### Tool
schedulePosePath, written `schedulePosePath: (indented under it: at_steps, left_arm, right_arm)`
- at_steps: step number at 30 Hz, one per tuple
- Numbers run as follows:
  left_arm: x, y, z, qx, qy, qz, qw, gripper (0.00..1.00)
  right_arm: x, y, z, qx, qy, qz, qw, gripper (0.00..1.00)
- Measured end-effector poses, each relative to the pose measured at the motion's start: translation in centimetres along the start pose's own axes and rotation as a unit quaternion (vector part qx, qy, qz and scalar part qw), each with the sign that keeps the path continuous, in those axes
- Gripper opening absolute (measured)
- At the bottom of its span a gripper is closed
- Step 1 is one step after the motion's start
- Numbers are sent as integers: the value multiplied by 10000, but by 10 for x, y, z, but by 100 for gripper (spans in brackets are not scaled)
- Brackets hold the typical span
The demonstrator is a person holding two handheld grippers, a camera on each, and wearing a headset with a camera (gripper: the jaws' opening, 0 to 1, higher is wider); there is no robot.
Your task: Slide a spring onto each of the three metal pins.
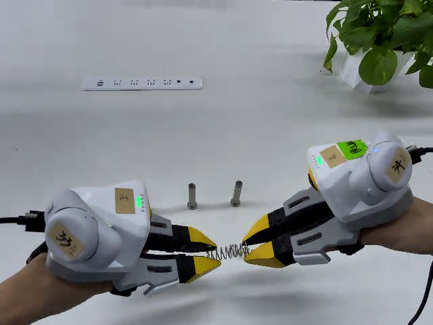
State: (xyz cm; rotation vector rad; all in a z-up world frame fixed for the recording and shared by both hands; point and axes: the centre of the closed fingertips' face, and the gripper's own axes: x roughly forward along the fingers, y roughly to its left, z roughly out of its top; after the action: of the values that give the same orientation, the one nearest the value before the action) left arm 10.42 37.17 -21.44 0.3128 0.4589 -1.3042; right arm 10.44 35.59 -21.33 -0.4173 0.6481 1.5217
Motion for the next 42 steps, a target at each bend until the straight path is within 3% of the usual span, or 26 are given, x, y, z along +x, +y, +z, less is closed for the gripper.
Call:
schedulePosePath:
  at_steps: [12,30,42]
  left_arm:
    - [1,5,3,60,24,33,10000,10]
    - [-1,5,1,73,36,32,10000,10]
    - [4,5,0,34,130,17,9999,10]
  right_arm:
    - [-4,-3,8,-90,-67,-93,9999,11]
    - [-3,-2,11,150,-130,-17,9998,14]
    - [-6,1,19,-68,-79,-133,9999,12]
